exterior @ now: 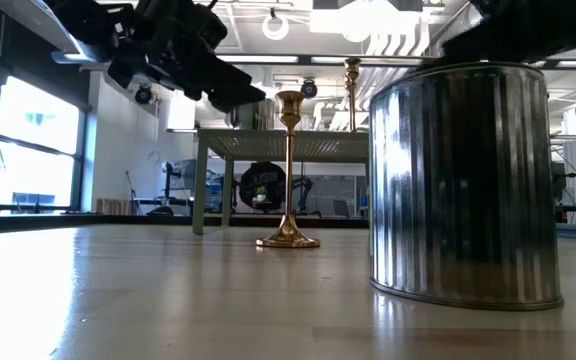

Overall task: Pick & Place candle stick holders
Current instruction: Put the left silver scented candle on the shelf

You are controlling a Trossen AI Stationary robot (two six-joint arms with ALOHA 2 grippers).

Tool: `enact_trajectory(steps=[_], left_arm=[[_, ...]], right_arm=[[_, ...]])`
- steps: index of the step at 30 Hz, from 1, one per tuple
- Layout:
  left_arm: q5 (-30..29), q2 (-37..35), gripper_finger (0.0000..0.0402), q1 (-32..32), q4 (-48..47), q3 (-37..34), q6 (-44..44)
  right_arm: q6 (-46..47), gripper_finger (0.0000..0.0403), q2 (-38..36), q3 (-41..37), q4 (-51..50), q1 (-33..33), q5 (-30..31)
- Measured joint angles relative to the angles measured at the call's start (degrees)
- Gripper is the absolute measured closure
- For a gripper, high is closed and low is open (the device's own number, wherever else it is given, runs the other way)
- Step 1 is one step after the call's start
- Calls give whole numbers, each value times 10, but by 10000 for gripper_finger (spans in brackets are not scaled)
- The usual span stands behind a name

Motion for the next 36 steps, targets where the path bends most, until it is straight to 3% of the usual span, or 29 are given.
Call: enact_trajectory(steps=[6, 13, 20, 28, 36], left_arm=[[-25, 0, 152, -22, 0, 0, 1], [-52, 0, 152, -30, 3, 0, -23], [-57, 0, 152, -40, 5, 0, -44], [-114, -5, 152, -76, 19, 0, -24], [-118, -5, 152, -74, 35, 0, -46]], right_arm=[[19, 9, 18, -41, 35, 138, 130], [30, 8, 92, -45, 86, 241, 219], [99, 9, 187, -45, 129, 275, 221], [124, 9, 294, -44, 234, 302, 207], [132, 9, 372, 7, 230, 301, 164]])
